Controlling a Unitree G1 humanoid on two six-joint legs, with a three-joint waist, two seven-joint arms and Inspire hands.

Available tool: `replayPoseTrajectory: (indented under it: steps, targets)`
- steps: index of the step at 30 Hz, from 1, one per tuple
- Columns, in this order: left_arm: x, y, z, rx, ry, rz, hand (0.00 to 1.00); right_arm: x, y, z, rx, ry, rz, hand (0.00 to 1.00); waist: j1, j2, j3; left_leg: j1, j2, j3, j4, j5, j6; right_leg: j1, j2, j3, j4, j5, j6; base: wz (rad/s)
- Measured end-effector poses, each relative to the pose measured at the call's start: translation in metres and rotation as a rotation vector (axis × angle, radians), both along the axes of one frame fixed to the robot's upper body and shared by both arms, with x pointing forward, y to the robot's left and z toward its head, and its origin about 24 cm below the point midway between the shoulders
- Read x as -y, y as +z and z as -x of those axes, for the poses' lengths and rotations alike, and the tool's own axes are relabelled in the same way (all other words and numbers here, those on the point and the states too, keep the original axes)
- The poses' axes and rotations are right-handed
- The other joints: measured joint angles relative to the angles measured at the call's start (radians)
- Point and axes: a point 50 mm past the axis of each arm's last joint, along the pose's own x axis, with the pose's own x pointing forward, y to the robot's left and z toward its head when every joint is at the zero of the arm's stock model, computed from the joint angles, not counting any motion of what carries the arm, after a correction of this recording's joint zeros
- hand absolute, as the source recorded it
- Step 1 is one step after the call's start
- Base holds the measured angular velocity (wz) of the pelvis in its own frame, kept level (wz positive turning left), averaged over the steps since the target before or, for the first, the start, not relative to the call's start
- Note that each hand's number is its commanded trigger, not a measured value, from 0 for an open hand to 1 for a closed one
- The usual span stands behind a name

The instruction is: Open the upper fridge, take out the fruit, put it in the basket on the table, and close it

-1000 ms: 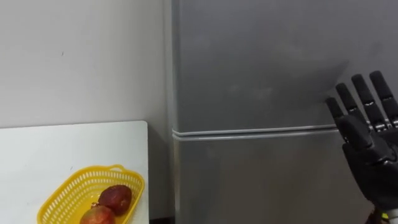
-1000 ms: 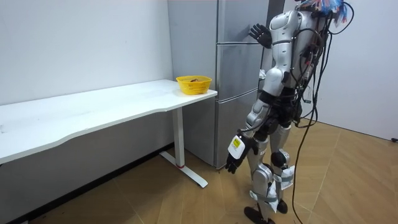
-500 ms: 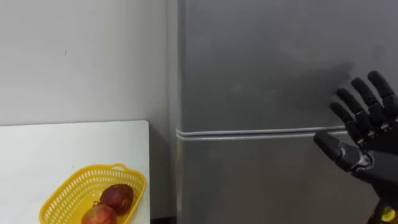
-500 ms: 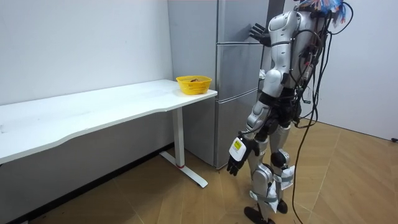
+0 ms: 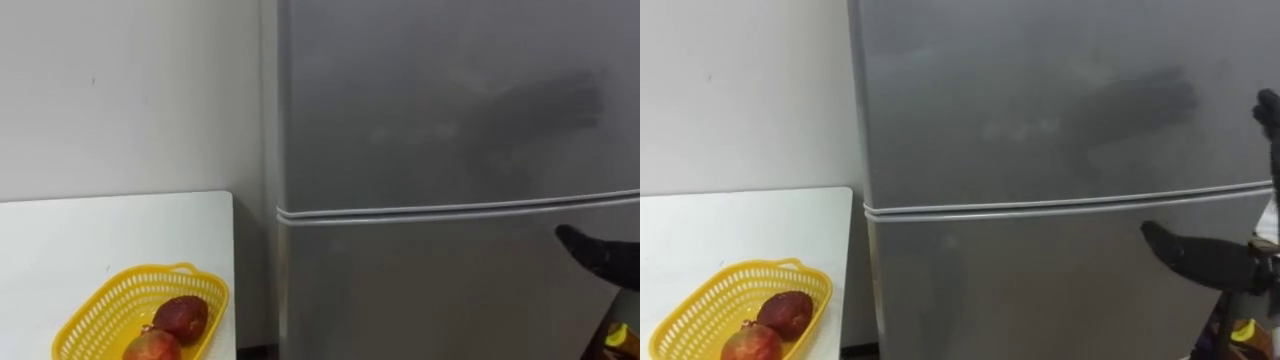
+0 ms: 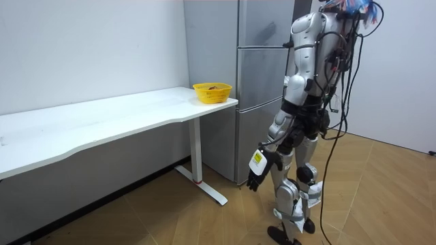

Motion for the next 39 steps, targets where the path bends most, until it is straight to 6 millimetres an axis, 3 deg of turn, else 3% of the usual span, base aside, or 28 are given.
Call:
replayPoseTrajectory:
  steps: [6, 8, 15, 20, 26, 30, 39]
  targets:
    - [-0.001, 0.000, 0.000, -0.006, 0.010, -0.003, 0.00, 0.025, -0.041, 0.017, -0.132, -0.207, 0.031, 0.00, -0.009, -0.006, -0.0036, 0.003, -0.001, 0.006, 0.000, 0.000, 0.000, 0.009, -0.003, 0.005, -0.002, 0.001, 0.002, -0.03]
    - [-0.001, 0.000, 0.000, -0.010, 0.014, -0.009, 0.00, 0.038, -0.071, 0.028, -0.244, -0.287, -0.006, 0.00, -0.014, -0.006, -0.0037, 0.004, -0.002, 0.006, -0.002, 0.000, 0.000, 0.015, -0.004, 0.004, -0.003, 0.000, 0.004, 0.04]
    - [-0.003, 0.002, 0.002, -0.020, 0.031, -0.029, 0.00, 0.053, -0.141, 0.062, -0.528, -0.429, -0.164, 0.00, -0.018, -0.006, -0.0019, 0.007, -0.003, 0.006, -0.016, 0.000, 0.001, 0.005, -0.002, 0.009, 0.000, -0.001, 0.004, 0.00]
    - [-0.003, 0.003, -0.001, -0.019, 0.027, -0.043, 0.00, 0.053, -0.218, 0.104, -0.870, -0.535, -0.334, 0.00, 0.001, -0.005, -0.0036, 0.015, -0.002, 0.008, -0.019, 0.000, 0.001, 0.012, -0.001, 0.008, -0.006, -0.002, 0.005, 0.02]
    - [-0.003, 0.003, 0.005, -0.048, 0.026, -0.048, 0.00, 0.044, -0.253, 0.134, -1.043, -0.585, -0.456, 0.00, 0.005, 0.022, -0.0004, 0.034, -0.004, 0.002, -0.019, 0.000, 0.001, 0.027, -0.005, 0.009, -0.008, -0.006, 0.009, -0.01]
    - [-0.002, 0.003, 0.003, -0.042, 0.016, -0.049, 0.00, 0.040, -0.268, 0.151, -1.136, -0.599, -0.505, 0.00, 0.004, 0.018, -0.0004, 0.031, -0.005, -0.003, -0.019, 0.000, 0.001, 0.025, -0.007, -0.001, -0.007, -0.013, 0.008, 0.07]
    - [-0.003, 0.003, 0.001, -0.036, 0.017, -0.050, 0.00, 0.017, -0.302, 0.208, -1.411, -0.637, -0.636, 0.00, 0.006, 0.016, 0.0019, 0.037, -0.005, -0.023, -0.018, 0.000, 0.001, 0.046, -0.007, -0.009, -0.018, -0.016, 0.009, 0.03]
